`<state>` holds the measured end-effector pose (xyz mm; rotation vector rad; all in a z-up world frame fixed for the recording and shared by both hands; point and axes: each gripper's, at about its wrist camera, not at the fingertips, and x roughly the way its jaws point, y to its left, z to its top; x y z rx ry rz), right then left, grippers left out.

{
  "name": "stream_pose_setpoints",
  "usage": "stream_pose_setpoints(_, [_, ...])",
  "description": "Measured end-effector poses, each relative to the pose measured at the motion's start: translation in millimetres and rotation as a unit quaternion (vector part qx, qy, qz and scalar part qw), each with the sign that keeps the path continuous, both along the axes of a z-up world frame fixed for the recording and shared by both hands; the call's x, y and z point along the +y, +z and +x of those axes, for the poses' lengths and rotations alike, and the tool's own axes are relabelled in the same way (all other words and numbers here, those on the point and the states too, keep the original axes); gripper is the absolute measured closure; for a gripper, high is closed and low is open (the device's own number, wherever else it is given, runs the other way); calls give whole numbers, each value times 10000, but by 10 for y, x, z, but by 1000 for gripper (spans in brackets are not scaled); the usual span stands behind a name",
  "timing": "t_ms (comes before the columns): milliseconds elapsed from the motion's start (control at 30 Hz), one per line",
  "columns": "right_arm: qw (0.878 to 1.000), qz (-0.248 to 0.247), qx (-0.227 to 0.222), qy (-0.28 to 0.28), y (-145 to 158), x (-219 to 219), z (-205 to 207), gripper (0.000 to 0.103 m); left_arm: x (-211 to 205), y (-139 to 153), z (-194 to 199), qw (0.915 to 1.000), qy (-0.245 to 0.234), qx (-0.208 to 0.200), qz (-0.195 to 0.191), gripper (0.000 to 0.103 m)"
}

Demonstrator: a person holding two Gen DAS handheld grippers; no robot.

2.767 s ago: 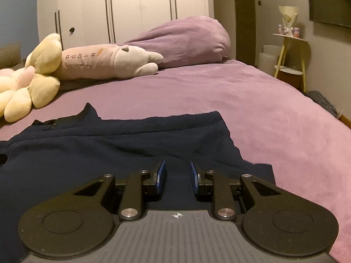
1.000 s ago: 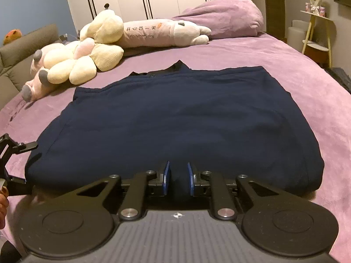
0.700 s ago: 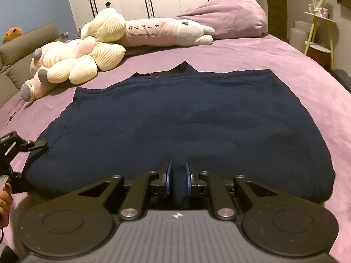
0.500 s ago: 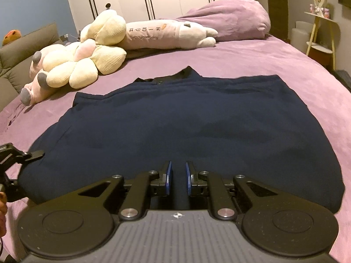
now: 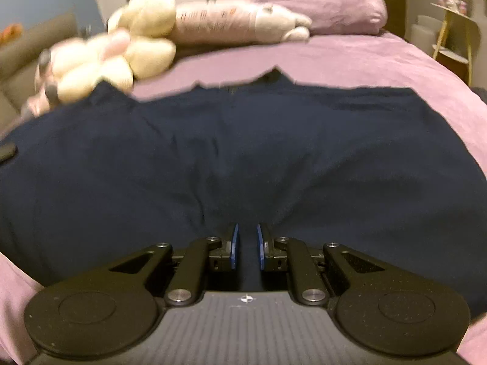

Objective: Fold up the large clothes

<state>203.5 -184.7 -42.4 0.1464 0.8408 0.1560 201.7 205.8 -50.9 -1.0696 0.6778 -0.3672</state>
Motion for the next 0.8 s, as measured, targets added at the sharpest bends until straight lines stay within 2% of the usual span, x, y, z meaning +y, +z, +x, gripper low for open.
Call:
stream_pose_setpoints(67, [9996, 51, -222, -192, 31, -58, -77, 91, -80, 107, 17, 9999, -74, -111, 104, 60])
stream_pose_setpoints(167, [9989, 250, 51, -403, -167, -158, -106, 91, -262, 236, 38, 9992, -252, -246, 177, 62])
stream_pose_setpoints(233, [9980, 437, 6, -449, -237, -213, -119, 91, -437, 368, 70, 9981, -362, -428, 261, 62])
stream_pose_setpoints(367, [9899, 1274, 49, -618, -303, -442, -128, 91, -869, 613, 202, 9936, -734, -775, 377, 63])
stream_pose_setpoints(500, [9750, 2102, 50, -719, -391, -718, -166, 98, -1481, 749, 375, 9848, -1304, -993, 578, 64])
stream_pose_setpoints(567, [9619, 2610, -13, -818, -380, -892, -247, 98, -1765, 733, 448, 9802, -1577, -984, 675, 64])
stream_pose_setpoints(600, [9585, 2714, -73, -864, -363, -978, -294, 98, -1951, 705, 491, 9769, -1745, -955, 775, 64])
stream_pose_setpoints(700, [9543, 2774, -297, -1075, -280, -1254, -462, 97, -2397, 552, 572, 9671, -2100, -862, 1145, 64])
stream_pose_setpoints(800, [9504, 2726, -423, -1435, -218, -1604, -614, 97, -2816, 270, 660, 9606, -2308, -529, 1452, 63])
